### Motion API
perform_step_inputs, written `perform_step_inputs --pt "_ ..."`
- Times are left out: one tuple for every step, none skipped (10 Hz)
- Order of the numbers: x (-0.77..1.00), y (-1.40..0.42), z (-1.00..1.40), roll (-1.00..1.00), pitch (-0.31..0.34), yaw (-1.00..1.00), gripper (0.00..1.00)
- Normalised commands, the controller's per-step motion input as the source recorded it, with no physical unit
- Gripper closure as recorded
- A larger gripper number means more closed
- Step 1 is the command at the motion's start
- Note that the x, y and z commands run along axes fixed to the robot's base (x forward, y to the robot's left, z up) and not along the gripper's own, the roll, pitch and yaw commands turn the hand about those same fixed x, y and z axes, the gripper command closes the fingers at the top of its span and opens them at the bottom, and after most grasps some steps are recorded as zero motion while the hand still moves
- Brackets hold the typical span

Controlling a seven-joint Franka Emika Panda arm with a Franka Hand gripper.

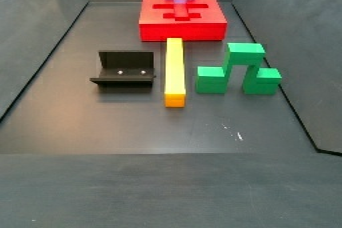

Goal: Pick up the blue object. Move up. Place the blue object on the fixture. Regrasp the blue object. Move to above the board. Insert the blue object.
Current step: Insert the blue object.

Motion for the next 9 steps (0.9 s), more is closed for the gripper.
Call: perform_step_inputs --pt "0.00 0.07 -0.46 0.00 -0.113 -0.07 1.00" --pt "0.00 0.07 -0.39 0.00 -0.089 -0.05 1.00" --pt "0.00 0.10 -0.40 0.00 -0.101 0.00 1.00" --pt "0.07 0.08 -0.38 -0.02 -0.117 0.00 1.00" --pt "0.12 0.03 -0.33 -0.04 -0.114 0.00 1.00" --pt "0.11 0.00 -0.30 -0.03 -0.103 0.02 1.00" --pt "0.03 0.00 -0.32 0.00 -0.084 0.08 1.00" --pt "0.00 0.00 -0.29 0.01 -0.060 0.11 1.00" --pt "0.00 0.00 -0.33 0.06 -0.050 0.09 1.00"
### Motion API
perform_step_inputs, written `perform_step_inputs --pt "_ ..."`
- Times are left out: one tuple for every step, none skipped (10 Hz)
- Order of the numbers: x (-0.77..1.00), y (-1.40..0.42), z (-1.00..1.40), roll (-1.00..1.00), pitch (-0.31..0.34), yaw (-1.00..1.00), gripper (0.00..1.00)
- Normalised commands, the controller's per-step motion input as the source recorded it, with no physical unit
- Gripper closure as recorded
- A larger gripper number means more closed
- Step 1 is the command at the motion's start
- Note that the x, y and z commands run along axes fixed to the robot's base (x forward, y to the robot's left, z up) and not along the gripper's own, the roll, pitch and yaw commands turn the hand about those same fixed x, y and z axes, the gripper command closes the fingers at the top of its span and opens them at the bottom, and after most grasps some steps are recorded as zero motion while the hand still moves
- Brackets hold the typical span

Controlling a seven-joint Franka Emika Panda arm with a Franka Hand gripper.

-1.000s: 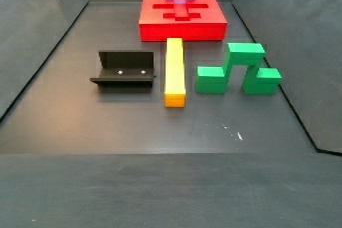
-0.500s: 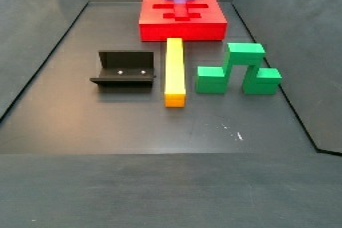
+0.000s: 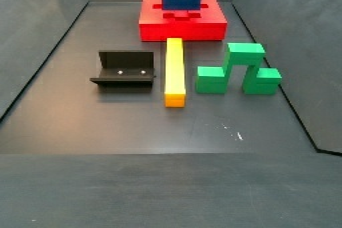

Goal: Pick up the blue object. Move up. Place the blue object on the fixture. Regrasp the blue object. Move to above the board. Insert the blue object.
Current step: Insert the blue object.

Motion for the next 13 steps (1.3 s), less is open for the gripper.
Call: perform_step_inputs --pt "0.04 -0.01 -0.37 0.08 -0.064 0.14 1.00" --pt "0.12 -0.05 -0.29 0.07 -0.037 0.15 1.00" --pt "0.01 -0.03 -0.22 0.06 -0.013 0.06 1.00" --pt "0.00 -0.02 -0.16 0.05 -0.001 0.03 1.00" --pt "0.00 0.00 -0.13 0.07 0.000 0.00 1.00" --pt "0.02 0.00 -0.13 0.10 0.000 -0.01 1.00" --pt "0.06 0.00 -0.13 0.13 0.000 -0.11 1.00" --pt "0.03 0.00 -0.16 0.09 0.000 -0.10 1.00" --pt "0.05 0.00 -0.21 0.05 0.000 -0.07 1.00" --pt "0.01 0.00 -0.25 0.03 -0.026 -0.06 1.00" --pt "0.01 0.00 -0.32 0.00 -0.061 -0.03 1.00" --pt "0.02 0.00 -0.41 0.03 -0.080 -0.01 1.00" --pt "0.00 0.00 -0.48 0.06 -0.086 0.00 1.00"
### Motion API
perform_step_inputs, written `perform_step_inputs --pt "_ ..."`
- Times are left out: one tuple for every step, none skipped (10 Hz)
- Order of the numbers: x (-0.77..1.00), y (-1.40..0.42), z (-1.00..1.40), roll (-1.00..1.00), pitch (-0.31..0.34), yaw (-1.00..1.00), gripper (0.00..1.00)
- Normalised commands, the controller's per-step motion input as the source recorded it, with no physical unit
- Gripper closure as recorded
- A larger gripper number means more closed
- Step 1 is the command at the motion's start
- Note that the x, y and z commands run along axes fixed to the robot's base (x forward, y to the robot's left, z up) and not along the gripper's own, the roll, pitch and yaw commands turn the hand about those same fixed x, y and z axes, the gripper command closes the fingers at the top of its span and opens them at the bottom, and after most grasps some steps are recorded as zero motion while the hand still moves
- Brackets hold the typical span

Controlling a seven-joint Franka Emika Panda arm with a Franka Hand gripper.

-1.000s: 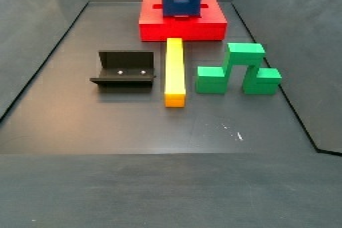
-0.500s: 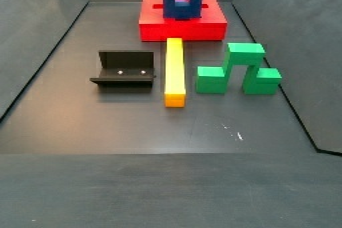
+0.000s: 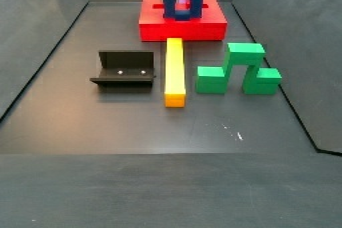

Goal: Pick up the blue object. Move up. Place the blue object on the fixture. Regrasp the blue object. Move to above the board. Insert the blue object.
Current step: Insert the blue object.

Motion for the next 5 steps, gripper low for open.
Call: perform_step_inputs --pt "0.01 -0.01 -0.53 0.06 -0.109 -0.03 1.00" --pt "0.05 -0.01 -0.46 0.12 -0.051 -0.05 1.00" --pt "0.05 -0.01 -0.41 0.17 -0.004 -0.06 1.00" --pt "0.00 0.00 -0.17 0.17 0.000 -0.02 1.00" --pt "0.00 0.00 0.00 0.00 0.000 0.00 1.00"
